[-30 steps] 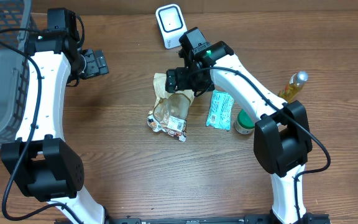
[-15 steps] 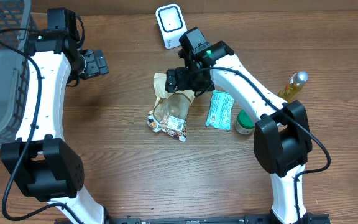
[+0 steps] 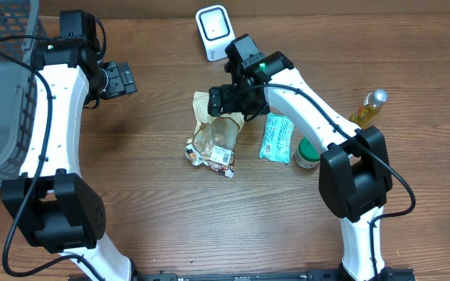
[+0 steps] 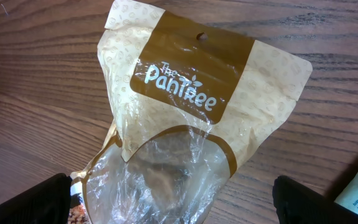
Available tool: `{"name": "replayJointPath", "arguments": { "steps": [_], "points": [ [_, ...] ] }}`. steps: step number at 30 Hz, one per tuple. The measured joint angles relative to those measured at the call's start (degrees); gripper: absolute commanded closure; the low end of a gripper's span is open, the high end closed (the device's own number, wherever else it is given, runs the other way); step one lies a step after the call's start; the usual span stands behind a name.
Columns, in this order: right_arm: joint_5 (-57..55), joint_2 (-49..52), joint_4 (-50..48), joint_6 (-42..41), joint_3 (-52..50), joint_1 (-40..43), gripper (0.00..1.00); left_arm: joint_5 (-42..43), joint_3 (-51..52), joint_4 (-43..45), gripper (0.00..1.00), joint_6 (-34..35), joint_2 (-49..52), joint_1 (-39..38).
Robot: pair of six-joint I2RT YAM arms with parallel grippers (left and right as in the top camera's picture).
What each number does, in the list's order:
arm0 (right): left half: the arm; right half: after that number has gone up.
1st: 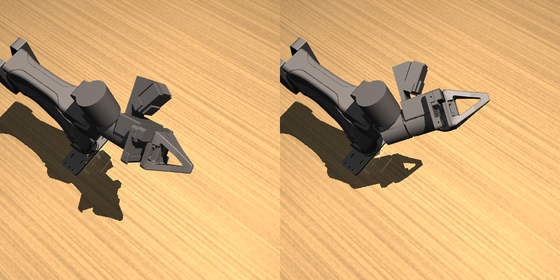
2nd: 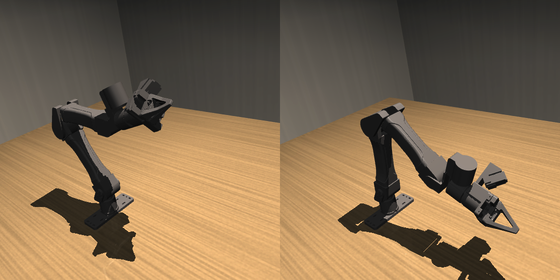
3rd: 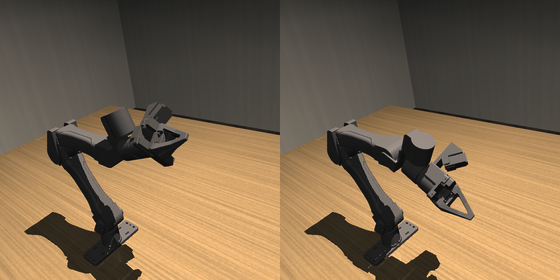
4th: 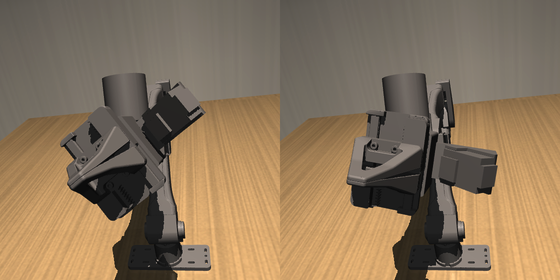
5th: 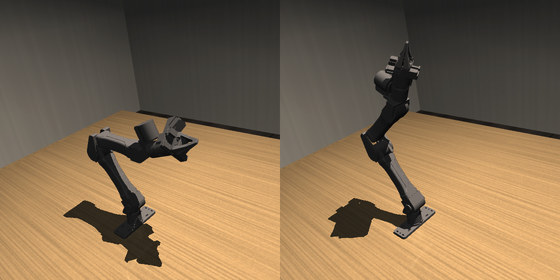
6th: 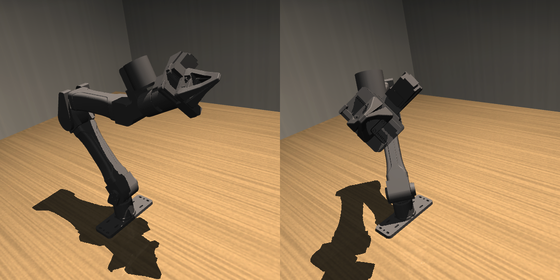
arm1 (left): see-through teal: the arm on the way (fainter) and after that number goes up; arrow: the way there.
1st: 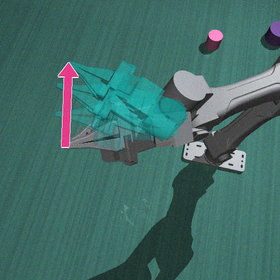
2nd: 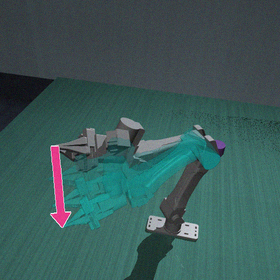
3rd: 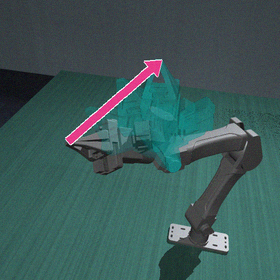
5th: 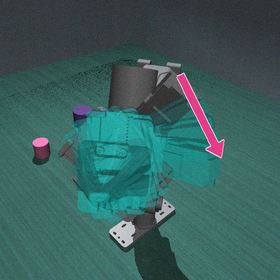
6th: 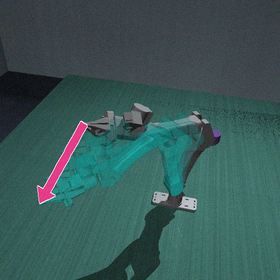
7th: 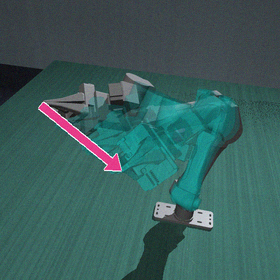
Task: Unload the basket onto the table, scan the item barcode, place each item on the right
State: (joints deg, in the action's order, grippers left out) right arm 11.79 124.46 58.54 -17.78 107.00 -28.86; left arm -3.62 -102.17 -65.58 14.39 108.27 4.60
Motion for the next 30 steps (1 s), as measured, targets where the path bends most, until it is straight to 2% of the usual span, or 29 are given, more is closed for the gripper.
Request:
{"name": "replayJointPath", "arguments": {
  "steps": [30],
  "points": [
    [0.0,0.0,0.0,0.0,0.0,0.0,0.0,0.0,0.0,0.0,0.0,0.0,0.0,0.0]
  ]
}}
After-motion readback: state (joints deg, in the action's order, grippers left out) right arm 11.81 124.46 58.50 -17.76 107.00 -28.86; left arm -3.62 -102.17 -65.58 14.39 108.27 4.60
